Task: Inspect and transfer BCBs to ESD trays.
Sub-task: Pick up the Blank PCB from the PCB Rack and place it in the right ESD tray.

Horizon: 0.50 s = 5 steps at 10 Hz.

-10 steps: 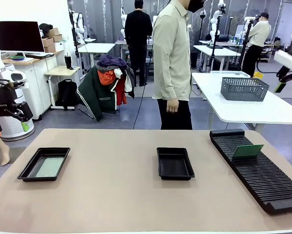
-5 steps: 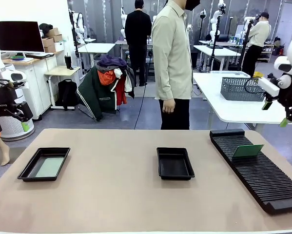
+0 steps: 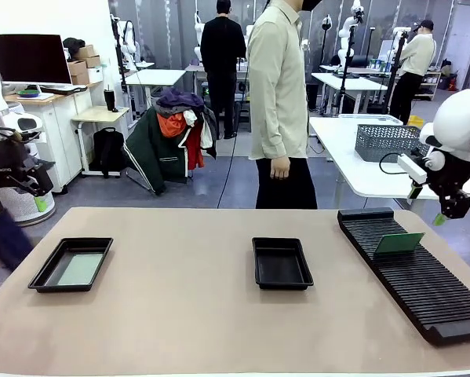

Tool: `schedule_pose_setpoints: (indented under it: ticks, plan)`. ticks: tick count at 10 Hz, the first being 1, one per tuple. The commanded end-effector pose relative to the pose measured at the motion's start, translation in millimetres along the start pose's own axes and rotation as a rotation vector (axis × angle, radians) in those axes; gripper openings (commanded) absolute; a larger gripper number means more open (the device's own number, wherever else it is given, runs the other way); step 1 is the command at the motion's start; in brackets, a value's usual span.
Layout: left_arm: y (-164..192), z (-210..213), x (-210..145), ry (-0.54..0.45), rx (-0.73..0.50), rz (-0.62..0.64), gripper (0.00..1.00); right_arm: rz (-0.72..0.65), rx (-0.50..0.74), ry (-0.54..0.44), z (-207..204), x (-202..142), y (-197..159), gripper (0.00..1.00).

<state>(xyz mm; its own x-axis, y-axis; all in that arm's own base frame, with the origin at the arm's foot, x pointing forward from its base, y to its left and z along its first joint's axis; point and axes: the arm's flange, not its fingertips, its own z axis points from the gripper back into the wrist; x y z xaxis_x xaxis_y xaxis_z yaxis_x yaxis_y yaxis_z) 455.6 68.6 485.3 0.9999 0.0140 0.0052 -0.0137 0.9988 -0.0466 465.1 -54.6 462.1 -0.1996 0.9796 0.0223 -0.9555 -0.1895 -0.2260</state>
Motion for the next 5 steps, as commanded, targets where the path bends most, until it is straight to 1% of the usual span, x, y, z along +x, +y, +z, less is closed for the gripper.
schedule_pose_setpoints:
  ticks: [1, 5]
  plan:
    - [0, -2, 0, -0.01, -0.005, 0.003, 1.0, 0.005, -0.02, -0.016, -22, -2, -4, 1.0]
    - [0, -2, 0, -0.01, -0.005, 0.003, 1.0, -0.003, 0.002, -0.046, -65, -10, -8, 1.0]
